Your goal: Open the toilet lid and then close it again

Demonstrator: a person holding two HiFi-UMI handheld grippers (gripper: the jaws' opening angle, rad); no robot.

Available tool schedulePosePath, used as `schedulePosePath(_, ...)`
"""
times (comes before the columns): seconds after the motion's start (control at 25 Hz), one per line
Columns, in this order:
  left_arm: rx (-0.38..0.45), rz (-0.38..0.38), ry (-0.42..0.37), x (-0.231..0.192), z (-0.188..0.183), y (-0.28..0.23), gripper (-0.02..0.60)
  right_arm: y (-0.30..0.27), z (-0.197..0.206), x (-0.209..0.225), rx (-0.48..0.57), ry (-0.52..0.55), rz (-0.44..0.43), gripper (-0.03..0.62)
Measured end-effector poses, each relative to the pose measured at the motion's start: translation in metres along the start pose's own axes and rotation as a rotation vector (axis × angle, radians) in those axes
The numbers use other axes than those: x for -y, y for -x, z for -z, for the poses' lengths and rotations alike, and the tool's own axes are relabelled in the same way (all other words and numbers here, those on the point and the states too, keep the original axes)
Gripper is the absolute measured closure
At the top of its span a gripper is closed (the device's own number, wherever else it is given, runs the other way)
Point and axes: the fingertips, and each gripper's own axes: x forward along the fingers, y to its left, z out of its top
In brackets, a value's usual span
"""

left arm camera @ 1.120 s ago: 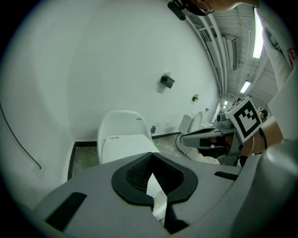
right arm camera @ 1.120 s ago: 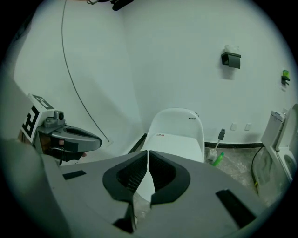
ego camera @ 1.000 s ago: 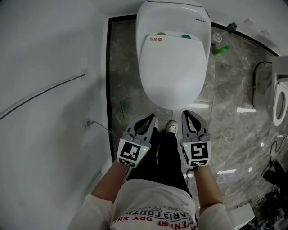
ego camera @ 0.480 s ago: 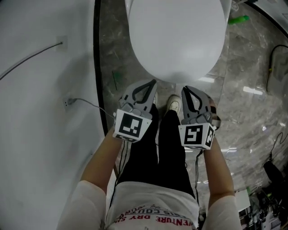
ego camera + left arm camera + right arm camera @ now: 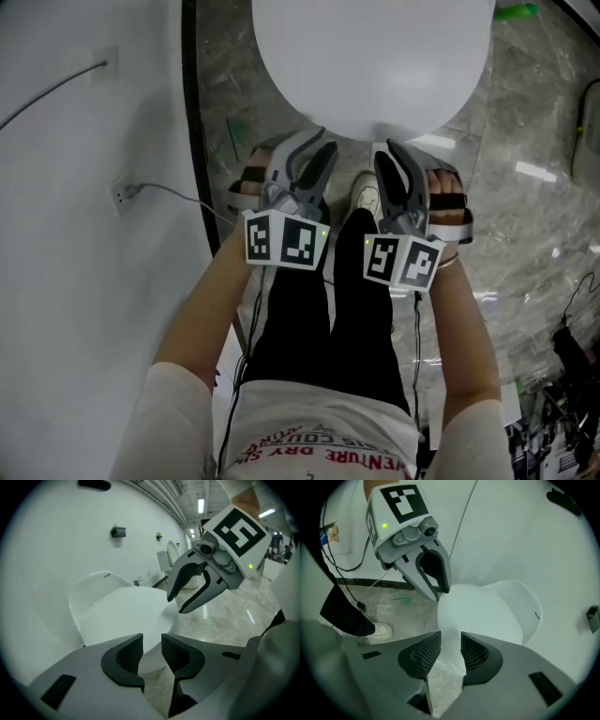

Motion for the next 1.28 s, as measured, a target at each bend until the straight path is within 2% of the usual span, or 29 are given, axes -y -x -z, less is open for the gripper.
schedulePosePath(0.12, -0.019, -0.01, -0.172, 0.009, 0.005, -0.009, 0.459, -0.009, 0.008, -0.004, -0.022, 0.054, 0.018, 0.503)
schedulePosePath(0.28, -0.027, -0.06, -0.384, 0.014, 0.006, -0.02, 0.453, -0.02, 0.014, -0.007, -0.037, 0.162, 0.055, 0.503)
schedulePosePath(0.52, -0.075, -0.166, -0.583, 0.023, 0.013, -0.035, 0.408, -0.03, 0.023, -0.012, -0.066, 0.229, 0.128, 0.503)
schedulePosePath(0.72, -0.056, -0.193, -0.515, 0.022, 0.008, -0.038, 0.408, -0.029, 0.023, -0.011, -0.056, 0.228, 0.155, 0.503)
schedulePosePath(1.12, -0.061, -0.133, -0.417, 0.016, 0.002, -0.031, 0.41, -0.017, 0.018, -0.005, -0.044, 0.186, 0.107, 0.503)
schedulePosePath(1.28, -0.052, -0.125, -0.405, 0.013, -0.01, -0.025, 0.419, -0.009, 0.016, 0.001, -0.031, 0.193, 0.097, 0.503)
